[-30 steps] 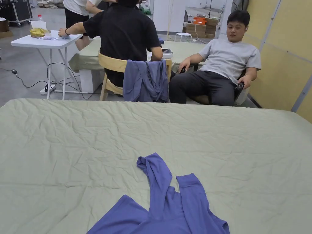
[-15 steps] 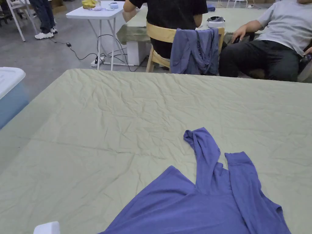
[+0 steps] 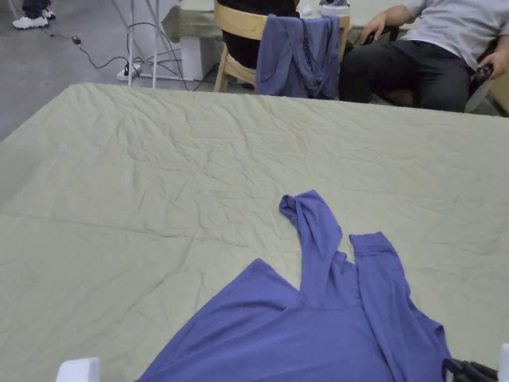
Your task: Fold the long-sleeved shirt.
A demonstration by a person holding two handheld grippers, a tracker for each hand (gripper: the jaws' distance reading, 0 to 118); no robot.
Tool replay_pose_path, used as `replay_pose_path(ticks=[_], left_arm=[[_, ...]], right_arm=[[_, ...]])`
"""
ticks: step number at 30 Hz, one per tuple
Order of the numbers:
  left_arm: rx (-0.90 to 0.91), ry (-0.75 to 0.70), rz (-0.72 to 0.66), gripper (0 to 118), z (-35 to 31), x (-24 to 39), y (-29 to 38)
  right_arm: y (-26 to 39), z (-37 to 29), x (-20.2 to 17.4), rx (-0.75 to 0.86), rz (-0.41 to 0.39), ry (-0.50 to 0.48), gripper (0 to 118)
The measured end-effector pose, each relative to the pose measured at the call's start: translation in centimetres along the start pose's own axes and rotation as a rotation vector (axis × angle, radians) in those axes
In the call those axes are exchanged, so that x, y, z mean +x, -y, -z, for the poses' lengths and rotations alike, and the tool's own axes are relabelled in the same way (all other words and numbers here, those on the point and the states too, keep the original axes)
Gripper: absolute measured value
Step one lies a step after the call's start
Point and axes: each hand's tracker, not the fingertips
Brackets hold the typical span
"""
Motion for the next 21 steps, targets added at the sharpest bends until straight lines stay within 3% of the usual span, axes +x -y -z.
replay_pose_path(ticks=[2,3,4,5,6,7,11,13,14,17,18,19,20,21], left_arm=[[-0.002,0.020,-0.004,3,-0.5,-0.1,0.0],[0.007,0.031,-0.025,3,-0.9,-0.3,-0.1],[0.014,0.050,-0.048,3,-1.4,-0.5,-0.1],[0.024,0.068,-0.065,3,-1.9,-0.5,-0.1],[0.043,0.063,-0.065,3,-2.4,-0.6,-0.1],[0.053,0.072,-0.065,3,-2.9,-0.5,-0.1],[0.072,0.093,-0.046,3,-3.9,0.3,-0.2],[0.075,0.093,-0.033,3,-4.1,0.5,-0.3],[0.074,0.098,-0.030,2,-4.3,0.6,-0.3],[0.084,0.097,-0.026,2,-4.5,0.4,-0.6],[0.086,0.102,-0.029,2,-4.6,0.4,-0.7],[0.088,0.105,-0.030,2,-4.8,0.3,-0.9],[0.092,0.106,-0.031,2,-4.9,0.3,-0.9],[0.097,0.107,-0.031,2,-5.1,0.2,-1.0]], right_arm=[[-3.3,2.4,-1.2,0.000,-0.052,-0.052,4],[-5.3,3.9,-1.9,0.001,-0.082,-0.072,14],[-7.3,5.9,-2.7,0.000,-0.104,-0.082,35],[-9.0,7.8,-3.3,-0.016,-0.122,-0.092,67],[-10.8,10.1,-4.0,-0.046,-0.135,-0.099,110],[-12.1,12.5,-4.7,-0.073,-0.109,-0.111,118],[-14.7,20.6,-5.7,-0.192,-0.192,-0.082,115],[-16.0,24.0,-8.1,-0.278,-0.221,-0.003,110],[-15.9,24.9,-8.2,-0.289,-0.218,0.002,101],[-15.2,27.3,-9.5,-0.405,-0.243,0.023,35],[-14.7,27.6,-9.4,-0.424,-0.274,0.075,31],[-14.6,27.2,-9.0,-0.371,-0.282,0.054,25],[-14.8,26.1,-10.3,-0.368,-0.290,0.051,9],[-15.0,25.3,-10.0,-0.371,-0.283,0.051,8]])
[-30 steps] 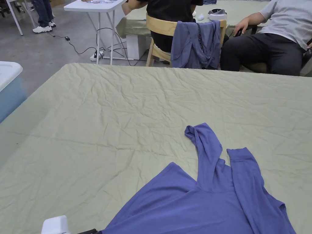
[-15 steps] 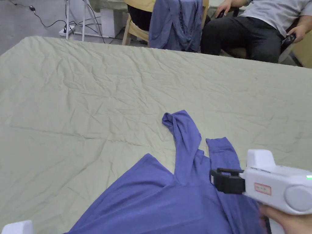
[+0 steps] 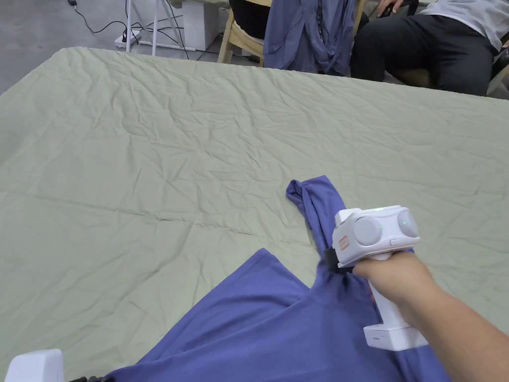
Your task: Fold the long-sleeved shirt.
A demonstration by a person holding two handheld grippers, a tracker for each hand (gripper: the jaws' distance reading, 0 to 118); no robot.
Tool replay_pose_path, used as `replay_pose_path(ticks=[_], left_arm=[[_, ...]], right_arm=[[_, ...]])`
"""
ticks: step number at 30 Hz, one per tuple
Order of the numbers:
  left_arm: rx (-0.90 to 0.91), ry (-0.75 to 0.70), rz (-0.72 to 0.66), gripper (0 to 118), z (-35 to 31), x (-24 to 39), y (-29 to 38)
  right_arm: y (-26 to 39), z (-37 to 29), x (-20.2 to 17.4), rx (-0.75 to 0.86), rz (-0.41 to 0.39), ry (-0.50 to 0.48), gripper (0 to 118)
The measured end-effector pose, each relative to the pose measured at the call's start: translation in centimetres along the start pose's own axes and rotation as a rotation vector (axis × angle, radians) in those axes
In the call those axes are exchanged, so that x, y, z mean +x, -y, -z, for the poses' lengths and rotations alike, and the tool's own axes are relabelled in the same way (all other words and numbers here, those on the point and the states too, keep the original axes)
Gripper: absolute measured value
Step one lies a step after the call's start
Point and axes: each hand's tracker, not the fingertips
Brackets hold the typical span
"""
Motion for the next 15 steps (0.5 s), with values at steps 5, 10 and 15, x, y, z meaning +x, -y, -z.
replay_pose_path(ticks=[5,10,15], left_arm=[[0.040,0.011,-0.002,2,-1.7,0.7,-0.2],[0.146,0.036,0.028,2,-5.1,2.8,-0.3],[0.286,0.046,0.054,2,-9.2,6.0,-0.8]], right_arm=[[3.5,-8.2,1.2,0.215,0.021,-0.011,8],[10.6,-20.4,3.2,0.464,0.146,-0.055,8],[18.7,-30.6,4.9,0.706,0.256,-0.022,8]])
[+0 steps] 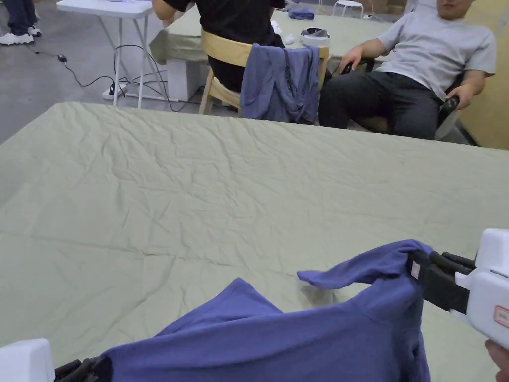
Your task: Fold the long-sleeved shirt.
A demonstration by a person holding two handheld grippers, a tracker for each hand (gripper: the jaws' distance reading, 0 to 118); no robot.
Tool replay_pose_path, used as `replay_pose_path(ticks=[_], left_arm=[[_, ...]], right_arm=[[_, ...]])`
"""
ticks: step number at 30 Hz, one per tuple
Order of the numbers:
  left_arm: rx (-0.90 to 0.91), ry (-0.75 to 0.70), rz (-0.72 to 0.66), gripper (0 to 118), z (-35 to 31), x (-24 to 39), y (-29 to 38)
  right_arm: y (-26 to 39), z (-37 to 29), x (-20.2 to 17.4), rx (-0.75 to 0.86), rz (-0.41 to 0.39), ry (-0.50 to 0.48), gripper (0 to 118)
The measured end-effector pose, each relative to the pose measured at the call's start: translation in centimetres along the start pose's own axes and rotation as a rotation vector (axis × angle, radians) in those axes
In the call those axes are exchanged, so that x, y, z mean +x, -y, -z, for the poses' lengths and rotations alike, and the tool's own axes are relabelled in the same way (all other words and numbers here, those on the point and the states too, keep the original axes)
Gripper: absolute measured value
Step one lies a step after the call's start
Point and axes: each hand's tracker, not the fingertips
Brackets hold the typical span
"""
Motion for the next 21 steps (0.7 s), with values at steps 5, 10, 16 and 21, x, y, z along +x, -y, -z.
replay_pose_path(ticks=[5,10,16,21], left_arm=[[0.164,0.066,-0.013,2,-3.7,4.1,-3.4],[0.307,0.137,-0.024,2,-6.5,8.1,-9.1],[0.398,0.203,0.014,2,-8.0,12.6,-19.1],[0.499,0.206,0.076,2,-8.6,15.3,-28.6]], right_arm=[[-1.9,-8.9,1.3,0.196,0.044,0.044,8],[-6.2,-13.1,1.6,0.321,-0.005,0.069,8],[-15.3,-14.1,1.7,0.394,-0.081,0.116,8],[-24.2,-12.4,1.9,0.408,-0.144,0.160,8]])
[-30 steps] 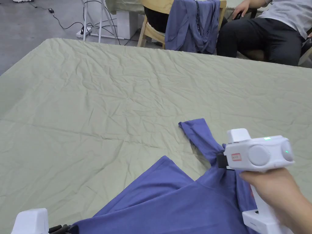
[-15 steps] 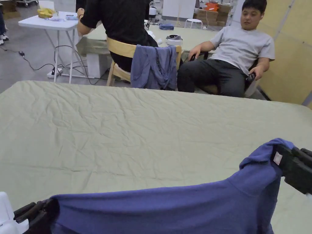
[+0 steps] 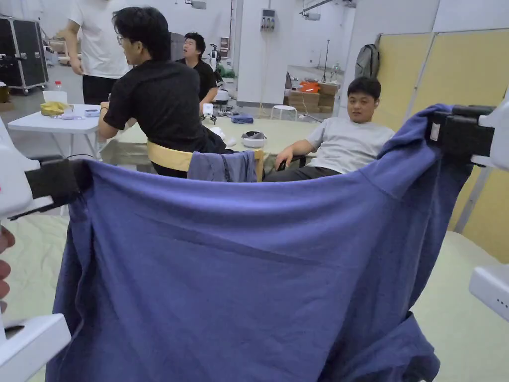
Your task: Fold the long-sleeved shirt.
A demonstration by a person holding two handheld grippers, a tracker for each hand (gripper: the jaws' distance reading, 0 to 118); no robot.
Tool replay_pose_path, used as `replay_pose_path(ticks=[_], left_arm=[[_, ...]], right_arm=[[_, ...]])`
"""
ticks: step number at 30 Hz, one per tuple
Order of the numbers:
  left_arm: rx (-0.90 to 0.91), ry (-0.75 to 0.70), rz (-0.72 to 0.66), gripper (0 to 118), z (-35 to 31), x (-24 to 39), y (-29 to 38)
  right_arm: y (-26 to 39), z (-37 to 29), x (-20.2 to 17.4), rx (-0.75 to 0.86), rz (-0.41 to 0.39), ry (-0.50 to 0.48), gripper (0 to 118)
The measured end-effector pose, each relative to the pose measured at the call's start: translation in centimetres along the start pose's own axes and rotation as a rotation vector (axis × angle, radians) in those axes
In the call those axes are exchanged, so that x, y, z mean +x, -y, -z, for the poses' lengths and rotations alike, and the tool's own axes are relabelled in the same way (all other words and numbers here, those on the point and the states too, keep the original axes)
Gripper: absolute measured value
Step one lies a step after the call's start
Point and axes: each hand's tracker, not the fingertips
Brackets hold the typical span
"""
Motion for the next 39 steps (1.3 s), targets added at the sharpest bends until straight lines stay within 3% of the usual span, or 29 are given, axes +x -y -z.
replay_pose_path(ticks=[5,16,22,25,33,39], left_arm=[[0.036,-0.022,0.052,2,5.1,0.5,-7.5],[0.071,-0.076,0.046,2,15.9,-1.7,-18.4],[0.131,-0.105,0.055,2,18.8,-1.1,-21.1],[0.130,-0.155,0.127,2,20.5,-0.5,-22.6],[0.115,-0.201,0.192,2,24.9,-0.8,-22.6],[0.043,-0.204,0.260,2,29.4,-3.6,-16.7]], right_arm=[[-6.7,6.8,0.6,-0.005,-0.056,0.017,8],[-17.7,19.6,0.3,-0.021,0.002,0.089,8],[-21.9,23.0,-0.5,0.056,0.002,0.135,8],[-22.9,23.7,-1.1,0.087,0.000,0.146,8],[-19.1,29.2,-1.9,0.048,-0.020,0.169,8],[-9.8,34.0,-2.4,-0.091,-0.014,0.150,8]])
